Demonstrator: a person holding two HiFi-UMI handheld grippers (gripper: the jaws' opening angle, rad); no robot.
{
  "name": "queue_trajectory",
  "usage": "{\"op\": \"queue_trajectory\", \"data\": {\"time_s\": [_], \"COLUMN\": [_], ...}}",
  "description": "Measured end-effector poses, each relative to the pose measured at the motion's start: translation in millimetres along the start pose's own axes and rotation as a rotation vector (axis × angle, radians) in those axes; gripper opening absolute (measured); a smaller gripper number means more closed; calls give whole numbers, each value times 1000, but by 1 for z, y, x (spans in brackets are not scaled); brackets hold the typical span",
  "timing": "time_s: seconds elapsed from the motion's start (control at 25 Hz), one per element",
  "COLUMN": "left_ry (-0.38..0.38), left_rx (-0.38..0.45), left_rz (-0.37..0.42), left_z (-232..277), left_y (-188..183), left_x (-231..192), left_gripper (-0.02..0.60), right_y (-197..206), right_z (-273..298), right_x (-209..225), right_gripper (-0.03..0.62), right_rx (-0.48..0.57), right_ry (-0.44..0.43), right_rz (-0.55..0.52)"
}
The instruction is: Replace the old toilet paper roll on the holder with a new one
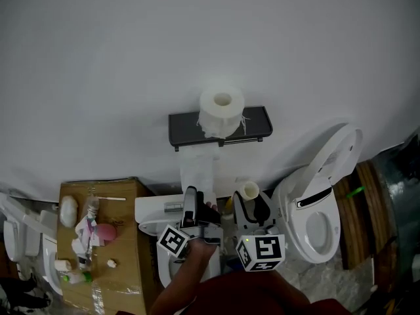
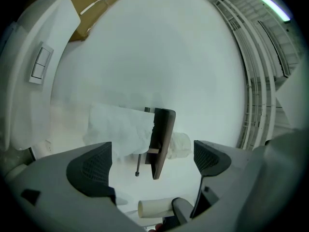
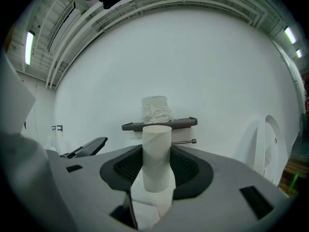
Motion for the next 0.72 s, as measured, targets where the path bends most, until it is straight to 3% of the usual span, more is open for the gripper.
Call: {"op": "queue_trajectory", "data": {"time_s": [0.24,0.28,0.32,0.4,0.48,0.52,0.64,0.72], "left_ry": [20,18,12,-7,-33,-51,-100,-138], "left_rx": [0,-1,1,-1,-23,-41,-93,-131], "left_rz": [10,22,39,80,122,146,269,471], "left_z": [-15,-16,-17,-20,-20,-20,-18,-17], "left_y": [-1,-1,-1,-3,-4,-4,-3,-9], "left_x": [14,16,17,20,22,23,27,31], "left_gripper": [530,500,420,189,57,17,17,17], "right_y": [-3,-4,-4,-4,-4,-5,-6,-7], "right_z": [-8,-8,-8,-9,-10,-11,-10,-9], "right_x": [-8,-9,-9,-10,-11,-11,-12,-11], "right_gripper": [186,186,186,186,186,186,186,186], "right_rx": [13,15,16,16,16,16,20,21], "right_ry": [-8,-9,-10,-11,-12,-12,-15,-18], "right_rz": [-5,-5,-5,-6,-6,-6,-6,-3]}}
Point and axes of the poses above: the fingertips, and each gripper's own axes: z forward along the fingers, x to its right, y out of its underside, the point moved 4 cm from there along -z, backward along the fingers, and after that the axes turned 5 degrees about z, right-handed, at the moved point
